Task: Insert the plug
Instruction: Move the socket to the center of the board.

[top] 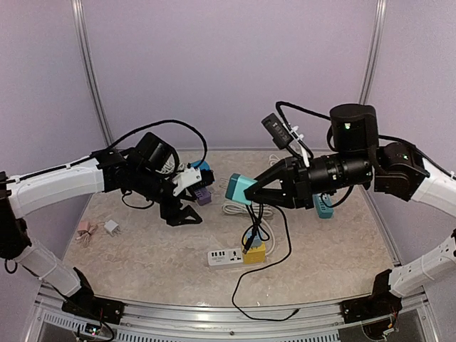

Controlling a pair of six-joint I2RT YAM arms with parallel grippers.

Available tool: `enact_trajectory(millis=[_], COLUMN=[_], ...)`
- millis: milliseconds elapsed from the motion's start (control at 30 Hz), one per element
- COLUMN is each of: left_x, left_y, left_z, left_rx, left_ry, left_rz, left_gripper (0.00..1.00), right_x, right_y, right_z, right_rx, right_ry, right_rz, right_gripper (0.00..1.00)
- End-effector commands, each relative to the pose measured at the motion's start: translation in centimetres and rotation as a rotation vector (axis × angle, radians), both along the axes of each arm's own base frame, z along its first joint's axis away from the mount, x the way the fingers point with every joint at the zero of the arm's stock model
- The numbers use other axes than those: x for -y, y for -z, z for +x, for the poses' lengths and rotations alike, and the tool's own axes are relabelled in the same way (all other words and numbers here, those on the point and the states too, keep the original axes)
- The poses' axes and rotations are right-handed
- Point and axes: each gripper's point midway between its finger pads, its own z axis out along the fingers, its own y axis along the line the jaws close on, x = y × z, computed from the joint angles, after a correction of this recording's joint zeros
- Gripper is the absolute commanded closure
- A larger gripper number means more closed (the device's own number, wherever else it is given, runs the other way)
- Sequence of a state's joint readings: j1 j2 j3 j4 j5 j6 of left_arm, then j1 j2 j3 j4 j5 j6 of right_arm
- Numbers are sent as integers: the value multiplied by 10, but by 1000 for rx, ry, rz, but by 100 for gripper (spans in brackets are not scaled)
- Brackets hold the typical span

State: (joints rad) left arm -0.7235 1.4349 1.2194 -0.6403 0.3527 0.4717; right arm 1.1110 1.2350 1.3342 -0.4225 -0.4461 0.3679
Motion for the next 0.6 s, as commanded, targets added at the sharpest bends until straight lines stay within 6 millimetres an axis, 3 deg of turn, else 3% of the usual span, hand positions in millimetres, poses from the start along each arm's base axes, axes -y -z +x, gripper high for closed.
enact_trajectory(millis=[0,133,233,433,567], left_x=[8,25,37,54,57], left_y=[75,115,126,153,172], left_z=[-36,-53,-54,-62,-55], left_rx=[61,28,63,50,55], left_ry=[182,262,281,278,206], left_rz=[259,319,334,342,359], left_gripper=[23,16,14,14,17], right_x=[52,86,102,121,130], right_y=[-37,-36,-35,-43,-45], right_z=[9,20,24,22,22], right_rx=[15,23,38,67,88], right_ry=[157,305,366,402,422], right_rz=[65,0,-17,-1,7], right_gripper=[100,100,100,100,100])
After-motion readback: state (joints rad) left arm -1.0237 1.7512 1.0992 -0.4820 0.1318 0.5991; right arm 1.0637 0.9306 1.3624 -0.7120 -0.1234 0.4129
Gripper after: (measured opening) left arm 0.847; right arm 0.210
